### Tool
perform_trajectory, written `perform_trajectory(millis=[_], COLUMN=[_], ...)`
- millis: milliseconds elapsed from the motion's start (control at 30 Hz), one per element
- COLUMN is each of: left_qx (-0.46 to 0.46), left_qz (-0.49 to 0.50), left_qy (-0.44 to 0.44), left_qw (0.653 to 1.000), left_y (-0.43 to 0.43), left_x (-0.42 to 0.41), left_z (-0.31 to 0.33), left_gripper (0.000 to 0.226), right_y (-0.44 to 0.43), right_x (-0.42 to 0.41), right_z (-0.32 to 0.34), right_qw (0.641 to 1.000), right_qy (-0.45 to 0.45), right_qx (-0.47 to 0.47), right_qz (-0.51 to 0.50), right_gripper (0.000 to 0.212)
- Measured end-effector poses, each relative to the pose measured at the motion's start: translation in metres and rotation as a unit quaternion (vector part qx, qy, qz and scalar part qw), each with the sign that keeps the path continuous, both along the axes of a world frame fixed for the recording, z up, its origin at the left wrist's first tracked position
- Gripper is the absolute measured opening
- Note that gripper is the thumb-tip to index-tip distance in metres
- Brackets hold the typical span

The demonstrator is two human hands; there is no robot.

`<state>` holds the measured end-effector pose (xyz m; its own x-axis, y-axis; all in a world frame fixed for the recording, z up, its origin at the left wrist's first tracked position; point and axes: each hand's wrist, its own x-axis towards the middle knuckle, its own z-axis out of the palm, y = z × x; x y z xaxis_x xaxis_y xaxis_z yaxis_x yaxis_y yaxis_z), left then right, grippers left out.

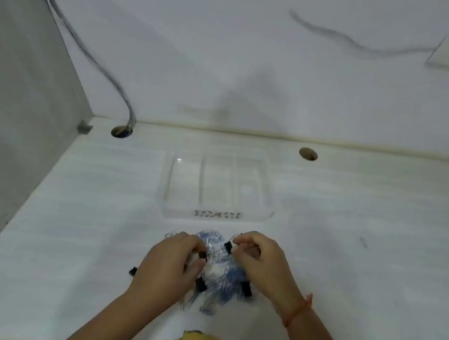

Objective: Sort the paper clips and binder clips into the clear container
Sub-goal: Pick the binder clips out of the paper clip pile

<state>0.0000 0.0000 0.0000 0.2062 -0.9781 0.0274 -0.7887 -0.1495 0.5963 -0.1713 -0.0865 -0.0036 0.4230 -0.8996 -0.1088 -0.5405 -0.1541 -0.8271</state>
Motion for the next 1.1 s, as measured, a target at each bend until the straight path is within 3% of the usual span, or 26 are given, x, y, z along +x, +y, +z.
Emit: perform_trajectory(millis=[67, 167, 367, 500, 667, 767, 833, 900, 967, 1033, 1100], left_qx=[-0.003, -0.027, -0.026, -0.035, -0.061, -0.084, -0.066, -0.035, -0.008, -0.006, -0.012], left_qz=[-0.008, 0.0, 0.015, 0.036, 0.069, 0.109, 0.133, 0.168, 0.198, 0.206, 0.211], left_qy=[-0.073, -0.108, -0.146, -0.118, -0.08, 0.002, 0.106, 0.328, 0.543, 0.651, 0.683], left_qw=[0.997, 0.994, 0.989, 0.992, 0.993, 0.99, 0.983, 0.929, 0.816, 0.73, 0.7], left_y=[0.005, 0.007, 0.006, 0.011, 0.022, 0.022, 0.02, 0.019, 0.017, 0.012, 0.009], left_x=[-0.001, -0.003, -0.025, -0.036, -0.044, -0.045, -0.044, -0.044, -0.046, -0.045, -0.042], left_z=[-0.028, -0.069, -0.093, -0.1, -0.104, -0.099, -0.096, -0.089, -0.082, -0.077, -0.079], left_gripper=[0.021, 0.026, 0.033, 0.025, 0.025, 0.03, 0.028, 0.023, 0.022, 0.027, 0.03], right_y=[0.005, 0.008, 0.025, 0.031, 0.031, 0.026, 0.021, 0.017, 0.016, 0.015, 0.014], right_x=[0.001, 0.003, -0.004, -0.028, -0.026, -0.023, -0.021, -0.02, -0.018, -0.016, -0.014], right_z=[-0.025, -0.058, -0.084, -0.088, -0.096, -0.097, -0.097, -0.097, -0.098, -0.1, -0.101], right_qw=[0.994, 0.983, 0.963, 0.959, 0.968, 0.971, 0.972, 0.973, 0.972, 0.965, 0.958], right_qy=[0.079, 0.096, 0.147, 0.202, 0.174, 0.155, 0.16, 0.166, 0.171, 0.184, 0.194], right_qx=[-0.061, -0.146, -0.223, -0.199, -0.18, -0.181, -0.167, -0.155, -0.158, -0.186, -0.212], right_qz=[0.042, 0.061, 0.038, 0.002, 0.023, 0.024, 0.031, 0.037, 0.033, 0.029, 0.026], right_gripper=[0.016, 0.02, 0.027, 0.029, 0.028, 0.032, 0.032, 0.027, 0.02, 0.014, 0.017])
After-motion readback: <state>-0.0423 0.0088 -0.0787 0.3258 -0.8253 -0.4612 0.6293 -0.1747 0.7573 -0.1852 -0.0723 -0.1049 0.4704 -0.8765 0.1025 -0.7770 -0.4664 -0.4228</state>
